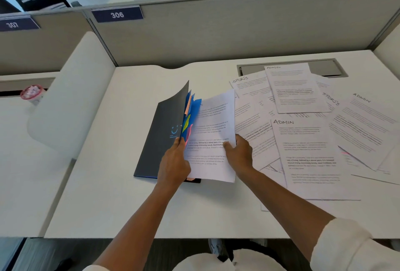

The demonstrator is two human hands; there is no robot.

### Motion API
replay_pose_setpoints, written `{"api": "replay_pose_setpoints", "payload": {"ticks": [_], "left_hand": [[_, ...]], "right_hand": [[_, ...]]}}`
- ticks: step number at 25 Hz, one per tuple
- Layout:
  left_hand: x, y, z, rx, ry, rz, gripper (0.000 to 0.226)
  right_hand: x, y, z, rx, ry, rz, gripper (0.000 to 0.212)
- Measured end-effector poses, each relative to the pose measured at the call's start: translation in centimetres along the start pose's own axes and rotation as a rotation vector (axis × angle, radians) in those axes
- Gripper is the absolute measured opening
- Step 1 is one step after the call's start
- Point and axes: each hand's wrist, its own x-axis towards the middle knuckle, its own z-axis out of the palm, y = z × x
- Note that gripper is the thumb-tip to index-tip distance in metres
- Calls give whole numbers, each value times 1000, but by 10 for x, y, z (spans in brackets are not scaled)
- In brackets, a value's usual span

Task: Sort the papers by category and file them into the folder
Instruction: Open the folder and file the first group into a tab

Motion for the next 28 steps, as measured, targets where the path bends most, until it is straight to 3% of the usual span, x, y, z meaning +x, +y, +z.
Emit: {"api": "replay_pose_setpoints", "payload": {"ticks": [9, 14, 19, 23, 28], "left_hand": [[0, 11, -3, 6, -37, -19, 71], [3, 11, -1, -17, -53, -39, 78], [4, 16, 2, 18, -90, -69, 83], [6, 19, 4, 63, -78, -60, 80], [8, 20, 7, -32, -20, -73, 62]], "right_hand": [[17, -9, 45, 34, -173, 68, 31], [26, -3, 48, -116, -111, 44, 12], [34, -12, 66, -149, -184, -19, 21], [34, -9, 84, -139, -244, -7, 25], [34, -12, 96, -174, -273, -47, 25]]}}
